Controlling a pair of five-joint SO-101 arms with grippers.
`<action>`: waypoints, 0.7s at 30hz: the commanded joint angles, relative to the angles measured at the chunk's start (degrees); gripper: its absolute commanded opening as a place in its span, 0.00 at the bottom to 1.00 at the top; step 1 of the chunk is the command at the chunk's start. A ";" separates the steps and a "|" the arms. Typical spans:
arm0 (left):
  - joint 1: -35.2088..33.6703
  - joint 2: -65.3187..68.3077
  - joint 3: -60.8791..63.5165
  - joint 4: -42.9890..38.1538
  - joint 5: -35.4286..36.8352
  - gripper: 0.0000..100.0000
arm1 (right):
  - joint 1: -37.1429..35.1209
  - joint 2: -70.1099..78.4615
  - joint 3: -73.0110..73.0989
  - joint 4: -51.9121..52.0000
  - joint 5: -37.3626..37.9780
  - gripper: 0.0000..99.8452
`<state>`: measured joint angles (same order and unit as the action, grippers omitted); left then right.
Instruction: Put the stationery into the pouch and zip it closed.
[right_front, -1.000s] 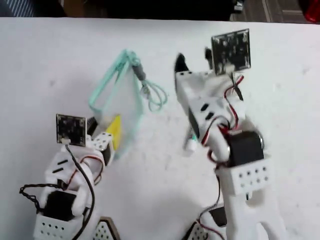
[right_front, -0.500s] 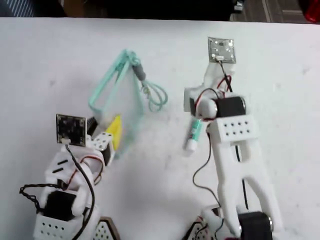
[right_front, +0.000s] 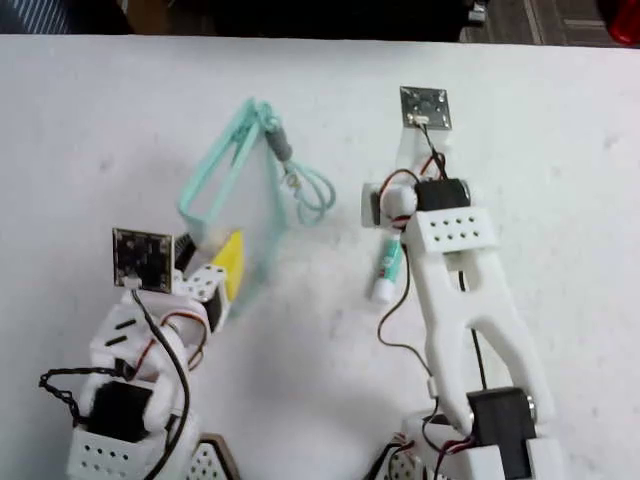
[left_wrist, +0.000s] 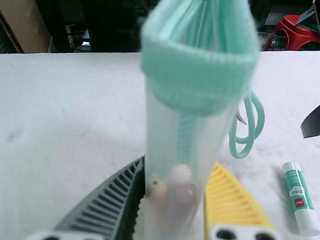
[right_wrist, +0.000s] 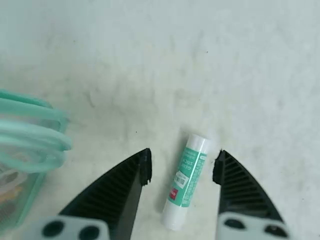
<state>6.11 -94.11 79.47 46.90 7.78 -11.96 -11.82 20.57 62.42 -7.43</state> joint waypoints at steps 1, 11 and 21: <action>0.75 -0.04 -2.29 -1.49 0.62 0.18 | 0.22 -0.13 -0.62 -0.22 -0.53 0.19; 0.57 -0.04 -2.29 -1.49 0.62 0.18 | 0.66 6.64 0.18 -0.40 -0.70 0.19; 0.57 -0.04 -2.29 -1.49 0.62 0.18 | 0.84 22.99 -7.47 -0.31 -5.63 0.19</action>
<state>6.11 -94.11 79.47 46.90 7.78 -11.60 9.63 16.79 62.42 -12.35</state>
